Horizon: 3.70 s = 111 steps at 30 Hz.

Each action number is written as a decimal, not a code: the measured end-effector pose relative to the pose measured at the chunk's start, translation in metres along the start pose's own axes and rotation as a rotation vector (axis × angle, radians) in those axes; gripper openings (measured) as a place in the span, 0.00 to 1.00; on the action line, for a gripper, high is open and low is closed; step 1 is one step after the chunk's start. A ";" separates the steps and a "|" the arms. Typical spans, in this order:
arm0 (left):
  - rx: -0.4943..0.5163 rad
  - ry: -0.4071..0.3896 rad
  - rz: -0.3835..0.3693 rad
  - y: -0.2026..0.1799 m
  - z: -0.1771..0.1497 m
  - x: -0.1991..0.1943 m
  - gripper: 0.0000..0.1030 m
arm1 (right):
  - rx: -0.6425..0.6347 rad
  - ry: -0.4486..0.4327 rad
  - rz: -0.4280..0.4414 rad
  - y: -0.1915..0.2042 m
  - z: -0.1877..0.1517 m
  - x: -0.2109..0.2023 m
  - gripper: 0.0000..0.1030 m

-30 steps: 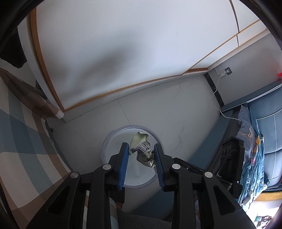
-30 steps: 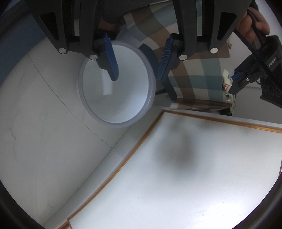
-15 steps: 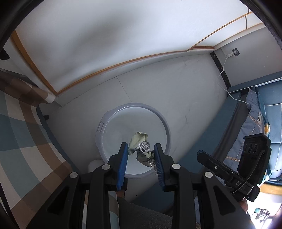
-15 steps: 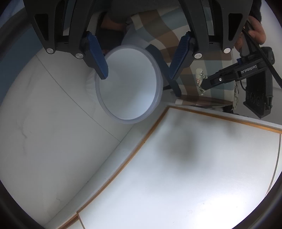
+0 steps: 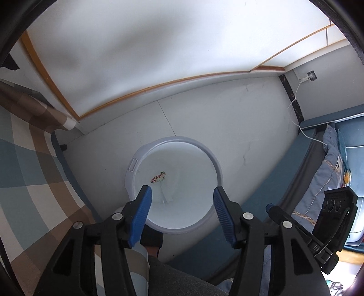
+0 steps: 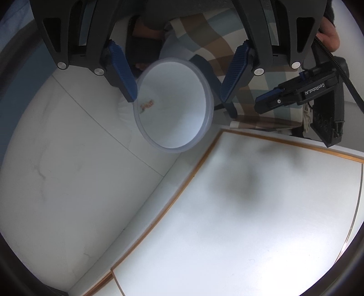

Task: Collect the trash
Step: 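Open the right gripper to drop the cup while the left gripper drops the wrapper into the bin, then move both open grippers back over the trash pile on the table, then grasp the yellow printed plastic bag with the left gripper and lift it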

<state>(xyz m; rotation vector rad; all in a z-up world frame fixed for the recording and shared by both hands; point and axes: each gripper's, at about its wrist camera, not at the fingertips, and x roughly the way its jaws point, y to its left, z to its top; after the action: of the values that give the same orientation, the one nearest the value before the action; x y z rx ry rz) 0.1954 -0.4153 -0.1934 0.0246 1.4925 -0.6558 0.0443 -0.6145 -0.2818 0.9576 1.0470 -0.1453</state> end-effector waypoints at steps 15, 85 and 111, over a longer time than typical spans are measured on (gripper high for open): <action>0.057 -0.244 0.198 0.011 -0.032 -0.077 0.75 | -0.110 -0.061 -0.026 0.043 -0.019 -0.031 0.79; -0.486 -0.305 -0.030 0.356 -0.257 -0.194 0.86 | -0.757 0.007 0.259 0.359 -0.247 0.031 0.92; -0.398 -0.416 0.085 0.335 -0.264 -0.208 0.06 | -0.755 0.000 0.273 0.345 -0.250 0.022 0.92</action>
<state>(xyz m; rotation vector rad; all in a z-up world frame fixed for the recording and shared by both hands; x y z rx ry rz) 0.1076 0.0493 -0.1569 -0.3341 1.1866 -0.2632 0.0693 -0.2165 -0.1304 0.3987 0.8547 0.4512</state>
